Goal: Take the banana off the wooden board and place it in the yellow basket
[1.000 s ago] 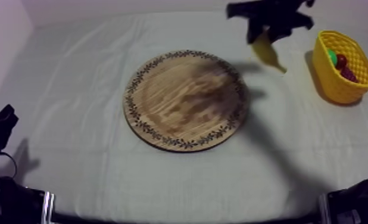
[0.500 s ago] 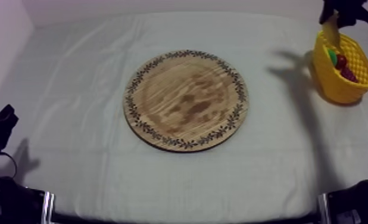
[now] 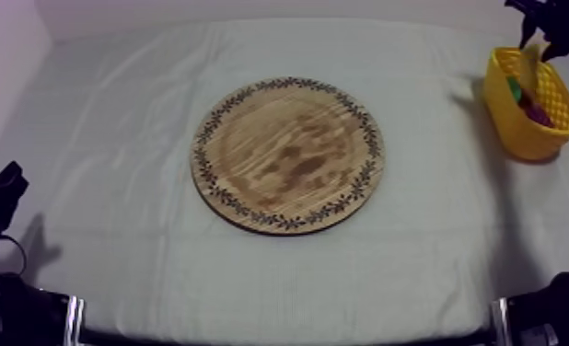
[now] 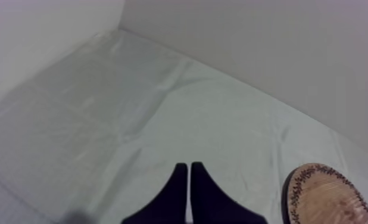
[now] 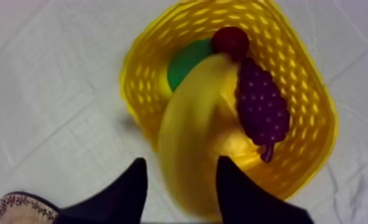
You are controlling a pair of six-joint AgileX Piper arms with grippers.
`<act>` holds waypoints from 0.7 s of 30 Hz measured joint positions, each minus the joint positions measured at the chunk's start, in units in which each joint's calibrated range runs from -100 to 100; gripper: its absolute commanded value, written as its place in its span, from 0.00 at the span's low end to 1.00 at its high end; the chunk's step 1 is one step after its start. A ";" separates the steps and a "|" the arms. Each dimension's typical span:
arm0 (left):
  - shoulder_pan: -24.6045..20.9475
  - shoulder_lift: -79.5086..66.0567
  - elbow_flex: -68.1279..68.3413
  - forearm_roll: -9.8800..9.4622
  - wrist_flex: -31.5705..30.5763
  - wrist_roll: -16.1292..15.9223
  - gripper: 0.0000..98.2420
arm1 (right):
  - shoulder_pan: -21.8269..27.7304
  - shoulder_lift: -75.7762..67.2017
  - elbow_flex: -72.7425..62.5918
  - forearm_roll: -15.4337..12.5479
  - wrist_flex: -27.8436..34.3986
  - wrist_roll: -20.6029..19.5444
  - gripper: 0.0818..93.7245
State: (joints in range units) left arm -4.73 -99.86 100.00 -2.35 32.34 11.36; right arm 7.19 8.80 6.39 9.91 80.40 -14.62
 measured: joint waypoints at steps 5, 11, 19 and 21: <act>0.00 0.00 0.00 0.00 0.00 0.00 0.00 | 0.72 0.00 -0.85 -0.14 0.74 0.03 0.61; 0.00 0.00 0.00 0.00 0.00 0.00 0.00 | 0.67 -4.11 -1.02 -1.13 2.41 1.31 0.53; 0.00 0.00 0.00 0.00 0.00 0.00 0.00 | -1.44 -16.46 4.48 -3.20 1.26 4.36 0.21; 0.00 0.00 0.00 0.00 0.00 0.00 0.00 | -1.68 -20.59 7.07 -3.65 0.11 5.32 0.18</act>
State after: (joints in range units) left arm -4.73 -99.86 100.00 -2.35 32.34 11.36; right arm 5.52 -11.79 13.46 6.26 80.51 -9.30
